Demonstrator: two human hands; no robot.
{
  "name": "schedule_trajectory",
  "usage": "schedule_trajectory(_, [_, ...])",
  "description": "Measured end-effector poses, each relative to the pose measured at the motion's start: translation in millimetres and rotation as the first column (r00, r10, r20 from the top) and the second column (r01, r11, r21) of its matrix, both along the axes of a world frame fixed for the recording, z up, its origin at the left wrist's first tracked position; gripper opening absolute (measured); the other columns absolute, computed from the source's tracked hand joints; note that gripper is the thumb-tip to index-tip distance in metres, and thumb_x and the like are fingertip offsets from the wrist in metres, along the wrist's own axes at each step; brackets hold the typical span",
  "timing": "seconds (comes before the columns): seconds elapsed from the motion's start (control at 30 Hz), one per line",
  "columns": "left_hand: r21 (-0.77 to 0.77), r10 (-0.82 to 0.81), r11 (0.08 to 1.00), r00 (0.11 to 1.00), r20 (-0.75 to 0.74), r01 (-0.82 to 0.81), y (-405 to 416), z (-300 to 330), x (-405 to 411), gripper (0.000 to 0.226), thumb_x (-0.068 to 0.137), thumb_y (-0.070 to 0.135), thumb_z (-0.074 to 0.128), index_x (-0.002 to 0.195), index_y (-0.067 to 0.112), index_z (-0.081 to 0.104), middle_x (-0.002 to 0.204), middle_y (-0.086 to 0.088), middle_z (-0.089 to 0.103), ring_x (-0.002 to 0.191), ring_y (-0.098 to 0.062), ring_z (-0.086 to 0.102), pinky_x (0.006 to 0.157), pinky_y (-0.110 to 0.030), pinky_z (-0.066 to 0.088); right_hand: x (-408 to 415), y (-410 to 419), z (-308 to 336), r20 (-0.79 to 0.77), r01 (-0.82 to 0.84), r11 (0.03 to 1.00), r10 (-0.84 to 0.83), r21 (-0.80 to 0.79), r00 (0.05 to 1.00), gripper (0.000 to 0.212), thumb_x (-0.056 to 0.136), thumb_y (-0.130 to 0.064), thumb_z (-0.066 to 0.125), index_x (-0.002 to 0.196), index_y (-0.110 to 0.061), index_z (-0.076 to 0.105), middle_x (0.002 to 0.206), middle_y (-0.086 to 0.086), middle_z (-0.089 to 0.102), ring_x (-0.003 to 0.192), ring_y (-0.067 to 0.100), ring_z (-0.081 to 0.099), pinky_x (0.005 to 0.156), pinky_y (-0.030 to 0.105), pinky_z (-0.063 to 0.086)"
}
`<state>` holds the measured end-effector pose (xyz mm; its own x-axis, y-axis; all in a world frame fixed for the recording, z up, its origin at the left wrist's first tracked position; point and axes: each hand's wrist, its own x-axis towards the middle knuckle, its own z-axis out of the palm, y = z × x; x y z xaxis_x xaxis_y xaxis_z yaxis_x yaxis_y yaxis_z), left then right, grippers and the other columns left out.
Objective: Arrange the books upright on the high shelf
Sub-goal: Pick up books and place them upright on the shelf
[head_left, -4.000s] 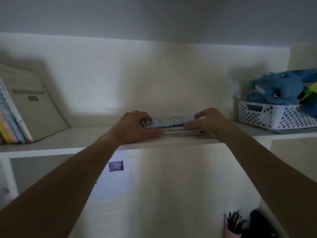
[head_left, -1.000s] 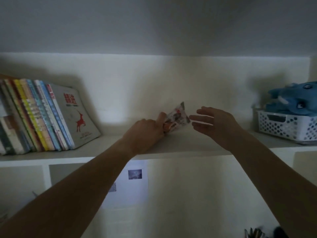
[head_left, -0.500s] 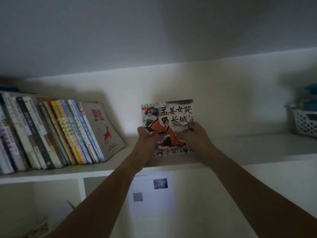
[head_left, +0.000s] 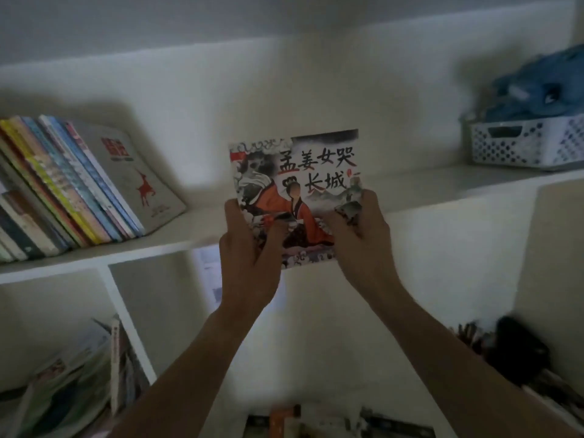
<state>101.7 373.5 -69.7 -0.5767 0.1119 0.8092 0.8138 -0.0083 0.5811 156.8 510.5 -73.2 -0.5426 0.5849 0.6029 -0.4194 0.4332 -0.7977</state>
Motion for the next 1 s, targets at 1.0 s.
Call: schedule_trajectory(1.0, [-0.725,0.336,0.213,0.647,0.684,0.656,219.7,-527.7,159.5,0.037,0.099,0.022,0.061,0.132,0.008,0.052,0.131,-0.015,0.051,0.121,-0.029,0.048,0.095,-0.032,0.041,235.5,178.9,-533.4,0.995,0.587,0.809,-0.041,-0.021,0.092,0.050,0.090,-0.018,0.064,0.135,-0.004,0.049,0.129,0.020,0.046,0.115,0.039,0.049,0.094,0.040,0.040])
